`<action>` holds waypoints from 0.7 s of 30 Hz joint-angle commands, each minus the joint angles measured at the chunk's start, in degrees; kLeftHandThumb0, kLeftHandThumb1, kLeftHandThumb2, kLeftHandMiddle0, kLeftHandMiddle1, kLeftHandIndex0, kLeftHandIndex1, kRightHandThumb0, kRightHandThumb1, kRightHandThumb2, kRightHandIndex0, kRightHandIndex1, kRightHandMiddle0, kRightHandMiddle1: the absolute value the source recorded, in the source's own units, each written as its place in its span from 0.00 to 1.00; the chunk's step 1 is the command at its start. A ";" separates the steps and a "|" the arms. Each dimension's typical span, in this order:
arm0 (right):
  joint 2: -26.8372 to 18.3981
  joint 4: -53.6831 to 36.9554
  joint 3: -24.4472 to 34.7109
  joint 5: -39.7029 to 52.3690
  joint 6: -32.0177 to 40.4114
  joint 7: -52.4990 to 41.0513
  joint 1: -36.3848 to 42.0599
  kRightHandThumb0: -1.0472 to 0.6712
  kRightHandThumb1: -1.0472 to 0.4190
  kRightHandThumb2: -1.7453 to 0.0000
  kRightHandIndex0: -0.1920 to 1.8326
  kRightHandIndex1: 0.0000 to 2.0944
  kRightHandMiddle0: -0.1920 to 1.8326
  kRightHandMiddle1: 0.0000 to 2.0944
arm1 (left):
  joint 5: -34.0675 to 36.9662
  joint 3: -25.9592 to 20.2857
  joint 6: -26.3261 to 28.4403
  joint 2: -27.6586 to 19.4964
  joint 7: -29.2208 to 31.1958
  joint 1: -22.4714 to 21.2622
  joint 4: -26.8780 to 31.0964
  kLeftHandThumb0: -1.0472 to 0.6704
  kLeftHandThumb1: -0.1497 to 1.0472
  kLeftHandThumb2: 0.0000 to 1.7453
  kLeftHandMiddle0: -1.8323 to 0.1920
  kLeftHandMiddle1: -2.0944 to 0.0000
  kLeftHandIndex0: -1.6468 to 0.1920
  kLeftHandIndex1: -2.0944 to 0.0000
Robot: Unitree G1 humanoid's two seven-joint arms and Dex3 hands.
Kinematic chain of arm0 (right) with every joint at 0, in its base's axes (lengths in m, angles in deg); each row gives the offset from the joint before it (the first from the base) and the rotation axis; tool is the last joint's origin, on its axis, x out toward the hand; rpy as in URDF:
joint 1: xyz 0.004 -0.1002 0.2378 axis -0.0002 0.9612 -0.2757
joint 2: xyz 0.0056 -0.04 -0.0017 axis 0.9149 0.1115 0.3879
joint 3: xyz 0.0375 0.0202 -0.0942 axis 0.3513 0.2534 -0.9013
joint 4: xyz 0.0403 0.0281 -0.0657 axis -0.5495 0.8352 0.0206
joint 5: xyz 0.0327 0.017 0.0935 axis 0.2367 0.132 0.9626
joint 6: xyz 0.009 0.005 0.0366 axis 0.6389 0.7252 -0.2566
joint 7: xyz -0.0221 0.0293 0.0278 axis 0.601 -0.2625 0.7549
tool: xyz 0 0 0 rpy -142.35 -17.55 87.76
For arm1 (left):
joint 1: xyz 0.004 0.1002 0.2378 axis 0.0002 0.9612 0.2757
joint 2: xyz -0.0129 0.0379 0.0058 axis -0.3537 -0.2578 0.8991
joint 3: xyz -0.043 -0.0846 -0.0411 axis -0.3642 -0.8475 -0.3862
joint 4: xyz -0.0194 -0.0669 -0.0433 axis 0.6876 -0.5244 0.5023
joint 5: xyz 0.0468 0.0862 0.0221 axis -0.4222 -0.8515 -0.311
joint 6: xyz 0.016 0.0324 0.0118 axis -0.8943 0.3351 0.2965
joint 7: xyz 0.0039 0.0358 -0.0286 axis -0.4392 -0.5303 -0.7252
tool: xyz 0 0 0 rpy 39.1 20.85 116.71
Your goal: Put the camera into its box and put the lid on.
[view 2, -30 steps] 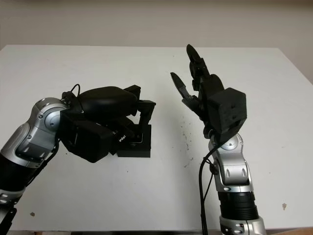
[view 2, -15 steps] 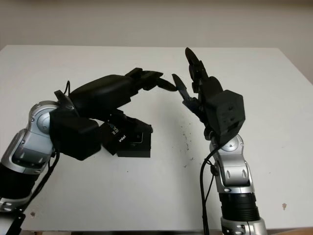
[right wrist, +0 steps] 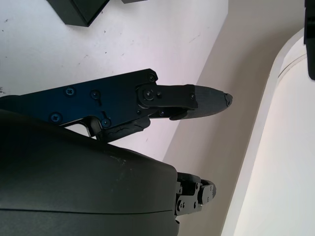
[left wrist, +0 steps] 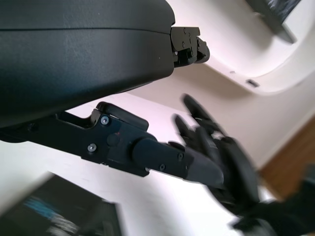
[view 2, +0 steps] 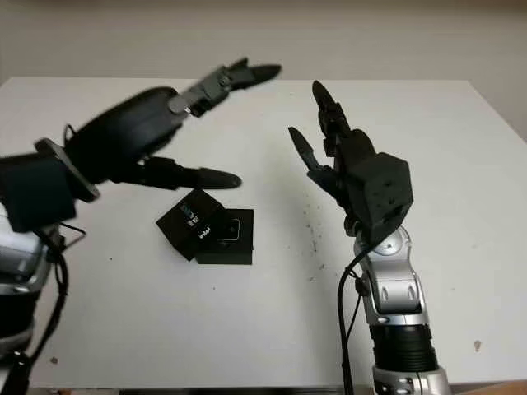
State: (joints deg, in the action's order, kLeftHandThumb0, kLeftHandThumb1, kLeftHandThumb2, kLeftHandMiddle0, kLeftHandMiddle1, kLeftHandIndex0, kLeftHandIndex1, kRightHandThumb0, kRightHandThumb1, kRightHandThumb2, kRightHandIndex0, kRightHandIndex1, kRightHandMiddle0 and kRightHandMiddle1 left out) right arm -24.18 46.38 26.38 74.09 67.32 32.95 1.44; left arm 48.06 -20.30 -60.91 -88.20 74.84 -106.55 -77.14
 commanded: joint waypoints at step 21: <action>0.18 1.49 5.93 9.32 3.96 -0.09 -5.37 0.29 0.00 0.81 0.01 0.01 0.05 0.05 | -28.90 9.30 -31.81 -19.44 -3.39 0.85 -18.83 0.29 0.77 0.03 0.94 0.97 0.98 0.98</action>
State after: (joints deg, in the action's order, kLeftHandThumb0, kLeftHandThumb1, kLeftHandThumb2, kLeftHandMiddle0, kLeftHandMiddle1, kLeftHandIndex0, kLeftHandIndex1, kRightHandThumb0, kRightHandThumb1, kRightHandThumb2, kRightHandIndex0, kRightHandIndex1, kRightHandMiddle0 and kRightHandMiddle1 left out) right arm -23.50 48.47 31.98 83.20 71.17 32.71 -3.12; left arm 19.87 -11.65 -92.15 -107.94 72.29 -105.45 -95.55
